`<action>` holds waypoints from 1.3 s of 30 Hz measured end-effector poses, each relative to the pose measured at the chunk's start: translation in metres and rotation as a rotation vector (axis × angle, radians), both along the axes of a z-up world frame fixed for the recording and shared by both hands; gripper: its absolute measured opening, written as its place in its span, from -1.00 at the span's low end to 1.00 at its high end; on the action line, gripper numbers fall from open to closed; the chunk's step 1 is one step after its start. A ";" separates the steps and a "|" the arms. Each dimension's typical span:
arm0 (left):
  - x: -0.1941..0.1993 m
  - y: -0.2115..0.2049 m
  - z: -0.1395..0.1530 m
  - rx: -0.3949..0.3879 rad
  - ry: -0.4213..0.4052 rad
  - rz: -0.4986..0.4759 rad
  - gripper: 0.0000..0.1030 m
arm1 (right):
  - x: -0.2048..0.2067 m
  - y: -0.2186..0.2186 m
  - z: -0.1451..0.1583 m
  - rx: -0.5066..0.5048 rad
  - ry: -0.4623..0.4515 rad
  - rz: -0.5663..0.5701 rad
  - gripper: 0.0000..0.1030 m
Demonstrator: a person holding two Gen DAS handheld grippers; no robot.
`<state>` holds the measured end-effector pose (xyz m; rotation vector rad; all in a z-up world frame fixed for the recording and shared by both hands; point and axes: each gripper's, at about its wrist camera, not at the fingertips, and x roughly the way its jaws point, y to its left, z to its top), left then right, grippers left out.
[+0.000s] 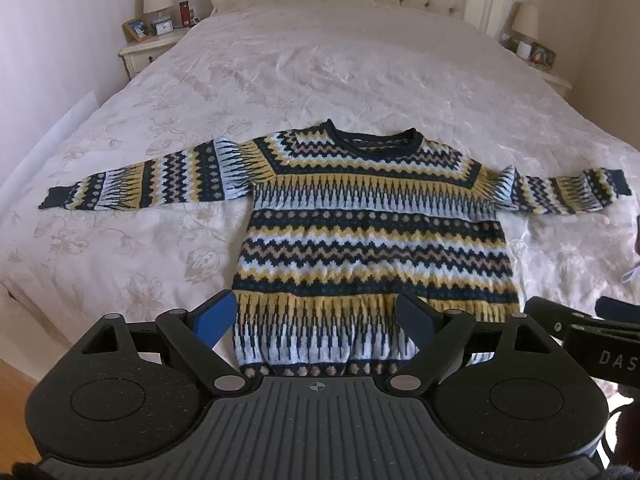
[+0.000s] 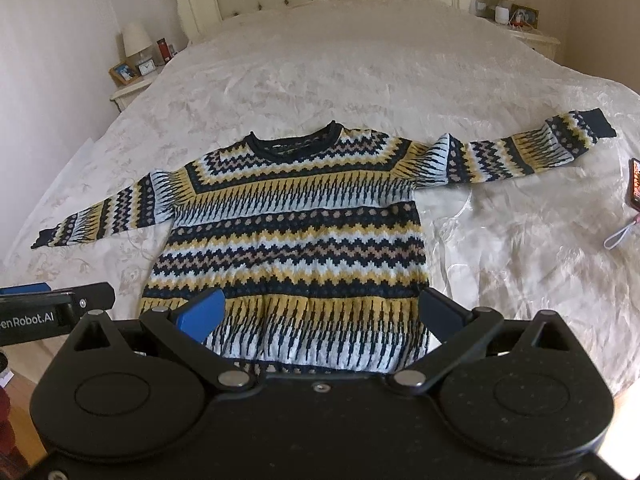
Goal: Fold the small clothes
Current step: 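Move the right tool toward the dark cuff of a sweater sleeve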
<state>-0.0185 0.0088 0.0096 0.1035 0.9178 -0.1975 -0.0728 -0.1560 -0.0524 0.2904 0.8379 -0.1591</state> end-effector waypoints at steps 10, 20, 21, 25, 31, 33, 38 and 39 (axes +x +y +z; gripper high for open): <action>0.001 -0.001 -0.007 -0.006 0.017 0.001 0.69 | 0.003 0.001 -0.004 0.016 0.017 0.010 0.99; 0.006 -0.002 -0.017 0.011 0.086 0.007 0.69 | 0.007 -0.001 -0.010 0.043 0.040 0.012 0.99; 0.007 -0.002 -0.018 0.013 0.094 0.012 0.69 | 0.007 -0.001 -0.010 0.045 0.042 0.012 0.99; 0.009 -0.002 -0.021 0.027 0.110 0.015 0.69 | 0.009 0.000 -0.012 0.054 0.050 0.015 0.99; 0.015 -0.002 -0.026 0.033 0.146 0.019 0.69 | 0.012 0.000 -0.015 0.065 0.060 0.020 0.99; 0.017 -0.002 -0.028 0.034 0.159 0.020 0.69 | 0.014 -0.001 -0.017 0.071 0.065 0.021 0.99; 0.022 -0.003 -0.033 0.047 0.192 0.026 0.69 | 0.018 -0.001 -0.021 0.088 0.081 0.026 0.99; 0.024 -0.003 -0.035 0.046 0.199 0.029 0.69 | 0.020 -0.001 -0.021 0.090 0.084 0.029 0.99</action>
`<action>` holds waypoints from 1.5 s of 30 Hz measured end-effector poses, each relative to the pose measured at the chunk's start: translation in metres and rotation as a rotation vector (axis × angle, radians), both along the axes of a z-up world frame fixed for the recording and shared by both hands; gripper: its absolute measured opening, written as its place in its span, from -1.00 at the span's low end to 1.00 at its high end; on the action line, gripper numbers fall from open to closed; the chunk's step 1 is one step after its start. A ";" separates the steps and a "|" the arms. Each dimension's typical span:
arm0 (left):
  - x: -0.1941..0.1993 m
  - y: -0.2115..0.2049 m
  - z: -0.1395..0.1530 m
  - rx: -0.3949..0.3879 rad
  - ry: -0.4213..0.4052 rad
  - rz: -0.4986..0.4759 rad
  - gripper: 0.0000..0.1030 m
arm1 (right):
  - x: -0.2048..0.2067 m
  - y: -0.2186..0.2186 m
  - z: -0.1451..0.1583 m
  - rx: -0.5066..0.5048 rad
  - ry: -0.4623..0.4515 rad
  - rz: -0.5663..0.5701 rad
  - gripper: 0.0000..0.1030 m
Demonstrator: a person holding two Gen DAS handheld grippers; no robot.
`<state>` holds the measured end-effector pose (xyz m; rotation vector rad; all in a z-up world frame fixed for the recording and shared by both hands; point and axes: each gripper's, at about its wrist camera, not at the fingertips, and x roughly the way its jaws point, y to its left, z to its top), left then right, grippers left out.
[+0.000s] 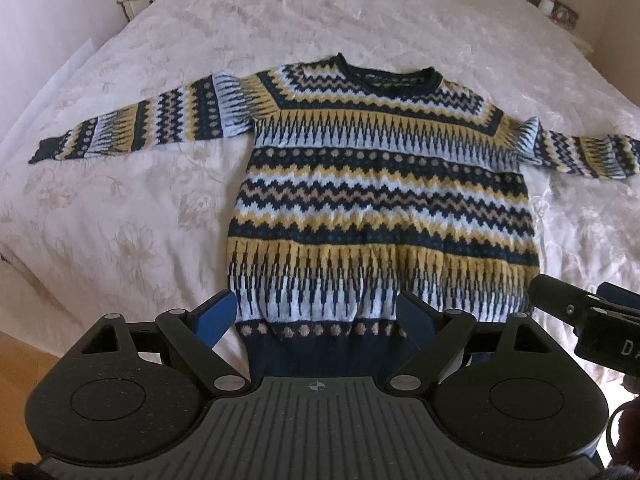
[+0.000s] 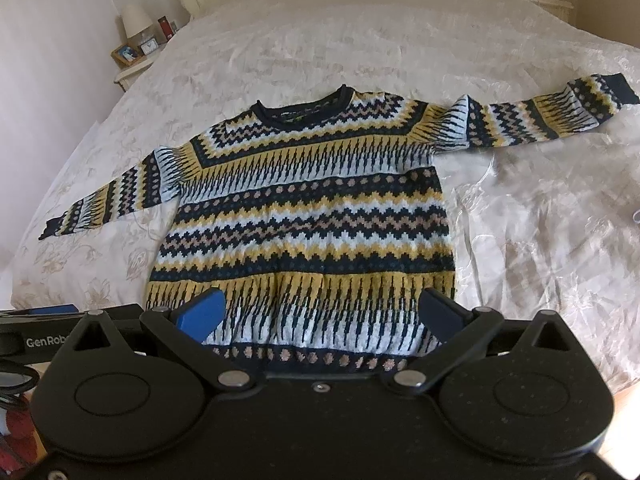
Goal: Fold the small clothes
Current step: 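Move the right tool toward the dark cuff of a sweater sleeve, then close the right tool on the navy sleeve cuff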
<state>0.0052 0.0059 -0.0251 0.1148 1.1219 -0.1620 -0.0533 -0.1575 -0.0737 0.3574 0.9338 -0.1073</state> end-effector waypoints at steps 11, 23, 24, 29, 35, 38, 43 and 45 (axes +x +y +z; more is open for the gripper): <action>0.033 0.003 -0.015 0.018 0.089 0.021 0.69 | 0.027 -0.004 -0.015 0.046 0.072 0.007 0.99; 0.110 0.000 -0.039 0.038 0.188 -0.026 0.68 | 0.092 -0.015 -0.034 0.105 0.165 -0.033 0.98; 0.115 -0.001 -0.041 0.038 0.192 -0.034 0.68 | 0.098 -0.017 -0.036 0.107 0.170 -0.040 0.98; 0.145 -0.002 -0.053 0.028 0.222 -0.069 0.62 | 0.120 -0.027 -0.041 0.117 0.173 -0.073 0.98; 0.168 -0.003 -0.067 0.016 0.250 -0.109 0.51 | 0.132 -0.052 -0.042 0.106 0.163 -0.114 0.93; 0.175 -0.005 -0.070 -0.002 0.262 -0.099 0.51 | 0.134 -0.071 -0.043 0.135 0.153 -0.122 0.93; 0.180 -0.010 -0.073 -0.039 0.273 -0.060 0.48 | 0.138 -0.113 -0.048 0.176 0.147 -0.131 0.93; 0.179 -0.013 -0.073 -0.067 0.277 -0.038 0.44 | 0.139 -0.132 -0.048 0.166 0.145 -0.139 0.94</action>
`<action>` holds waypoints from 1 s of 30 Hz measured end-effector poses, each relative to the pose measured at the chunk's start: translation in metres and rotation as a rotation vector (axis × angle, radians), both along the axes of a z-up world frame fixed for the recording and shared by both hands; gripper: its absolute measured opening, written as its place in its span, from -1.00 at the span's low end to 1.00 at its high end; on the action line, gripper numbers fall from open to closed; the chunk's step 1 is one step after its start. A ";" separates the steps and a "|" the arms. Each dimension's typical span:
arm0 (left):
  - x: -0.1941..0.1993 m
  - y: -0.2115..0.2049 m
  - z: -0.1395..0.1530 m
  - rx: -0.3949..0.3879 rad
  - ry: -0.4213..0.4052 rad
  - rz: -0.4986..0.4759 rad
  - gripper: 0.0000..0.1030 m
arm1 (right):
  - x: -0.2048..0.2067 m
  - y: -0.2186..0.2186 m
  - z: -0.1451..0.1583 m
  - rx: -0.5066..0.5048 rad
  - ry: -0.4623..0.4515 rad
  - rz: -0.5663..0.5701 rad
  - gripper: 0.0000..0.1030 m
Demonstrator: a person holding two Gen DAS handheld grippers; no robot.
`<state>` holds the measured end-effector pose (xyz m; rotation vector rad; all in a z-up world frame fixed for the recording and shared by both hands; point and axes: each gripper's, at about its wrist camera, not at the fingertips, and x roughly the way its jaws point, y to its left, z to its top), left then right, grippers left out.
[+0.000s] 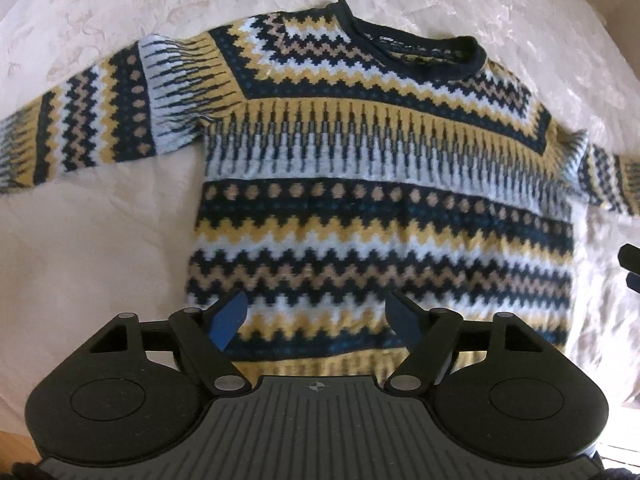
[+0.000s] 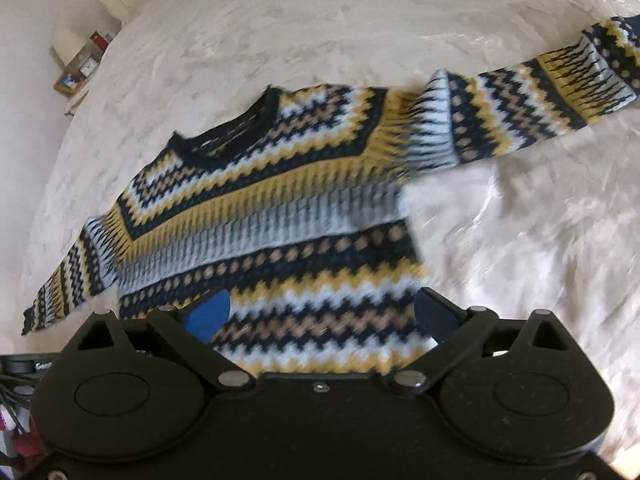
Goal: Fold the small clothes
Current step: 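Close the right tool on the navy sleeve cuff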
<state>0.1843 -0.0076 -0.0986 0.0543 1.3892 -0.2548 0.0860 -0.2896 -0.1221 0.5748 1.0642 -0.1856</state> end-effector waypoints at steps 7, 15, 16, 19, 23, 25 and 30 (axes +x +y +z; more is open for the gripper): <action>-0.016 -0.022 0.008 -0.017 -0.046 0.125 0.44 | 0.008 -0.090 -0.004 0.015 -0.009 0.002 0.94; -0.038 -0.067 0.013 -0.003 -0.076 0.230 0.44 | 0.022 -0.213 0.009 -0.112 -0.024 -0.035 0.87; -0.041 -0.071 0.014 -0.001 -0.079 0.242 0.44 | 0.023 -0.230 0.011 -0.132 -0.024 -0.052 0.82; -0.047 -0.086 0.016 0.002 -0.080 0.270 0.44 | 0.028 -0.278 0.014 -0.187 -0.021 -0.093 0.73; -0.054 -0.101 0.018 0.014 -0.081 0.288 0.44 | 0.032 -0.335 0.016 -0.271 -0.005 -0.158 0.73; -0.057 -0.105 0.019 0.021 -0.081 0.293 0.44 | 0.034 -0.355 0.012 -0.296 0.010 -0.184 0.73; -0.060 -0.109 0.023 0.044 -0.083 0.302 0.44 | 0.040 -0.386 -0.011 -0.289 0.061 -0.212 0.72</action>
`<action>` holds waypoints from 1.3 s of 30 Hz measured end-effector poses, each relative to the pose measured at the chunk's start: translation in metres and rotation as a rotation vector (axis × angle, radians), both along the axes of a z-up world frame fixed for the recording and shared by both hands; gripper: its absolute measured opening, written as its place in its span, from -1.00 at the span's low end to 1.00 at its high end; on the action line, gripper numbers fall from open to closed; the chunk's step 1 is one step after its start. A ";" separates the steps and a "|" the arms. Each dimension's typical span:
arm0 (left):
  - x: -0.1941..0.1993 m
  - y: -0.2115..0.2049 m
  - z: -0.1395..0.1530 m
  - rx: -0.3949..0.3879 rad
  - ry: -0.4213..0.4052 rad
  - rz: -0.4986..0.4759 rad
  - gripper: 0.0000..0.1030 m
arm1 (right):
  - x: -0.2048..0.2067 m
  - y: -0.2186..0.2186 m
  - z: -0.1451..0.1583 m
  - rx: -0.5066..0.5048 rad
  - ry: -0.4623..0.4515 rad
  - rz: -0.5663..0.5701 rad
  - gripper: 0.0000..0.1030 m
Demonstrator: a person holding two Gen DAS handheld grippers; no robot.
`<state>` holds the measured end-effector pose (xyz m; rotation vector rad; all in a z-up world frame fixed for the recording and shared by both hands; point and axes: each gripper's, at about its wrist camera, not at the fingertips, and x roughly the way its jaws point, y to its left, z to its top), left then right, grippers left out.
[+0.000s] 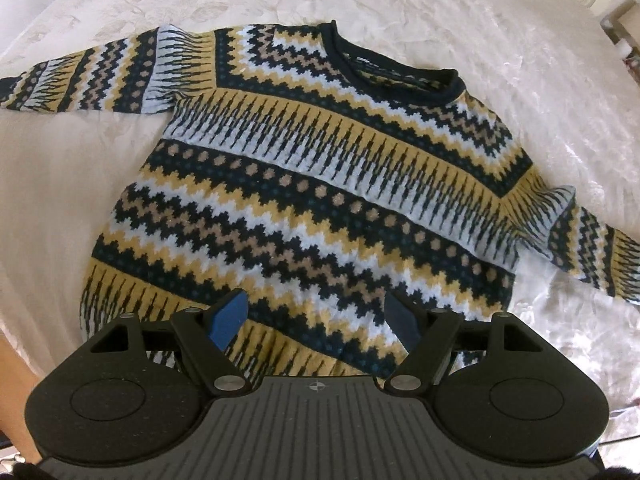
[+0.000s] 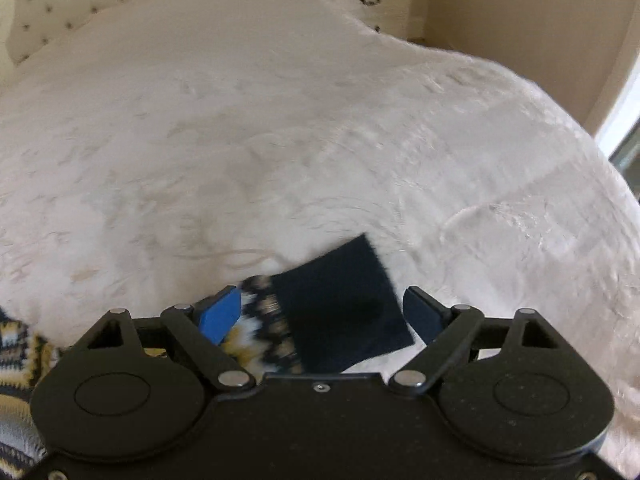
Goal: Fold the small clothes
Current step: 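Close the right tool on the navy sleeve cuff, then carry the held sleeve across the sweater body and lay the cuff down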
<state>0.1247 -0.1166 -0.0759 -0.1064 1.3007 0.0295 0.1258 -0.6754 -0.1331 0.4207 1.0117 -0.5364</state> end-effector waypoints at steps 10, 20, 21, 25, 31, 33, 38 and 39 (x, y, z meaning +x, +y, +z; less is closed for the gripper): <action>0.007 0.009 -0.001 0.008 0.005 -0.023 0.44 | -0.001 0.016 -0.010 0.030 0.009 0.049 -0.52; 0.031 0.054 -0.013 -0.037 -0.006 -0.134 0.44 | 0.008 0.125 0.075 0.113 -0.196 0.125 -0.63; 0.034 0.062 -0.014 -0.041 -0.004 -0.144 0.44 | 0.012 0.143 0.083 0.124 -0.215 0.139 -0.63; 0.049 0.096 -0.014 -0.038 -0.016 -0.182 0.44 | 0.037 0.224 0.112 0.203 -0.296 0.193 -0.63; 0.071 0.150 -0.015 -0.028 -0.031 -0.208 0.44 | 0.090 0.361 0.125 0.318 -0.377 0.333 -0.63; 0.076 0.166 -0.017 -0.021 -0.032 -0.215 0.44 | 0.111 0.405 0.118 0.342 -0.378 0.382 -0.63; 0.081 0.204 -0.019 -0.020 -0.034 -0.196 0.44 | 0.149 0.498 0.080 0.422 -0.346 0.461 -0.63; 0.082 0.210 -0.020 -0.020 -0.033 -0.189 0.44 | 0.156 0.515 0.073 0.424 -0.327 0.477 -0.63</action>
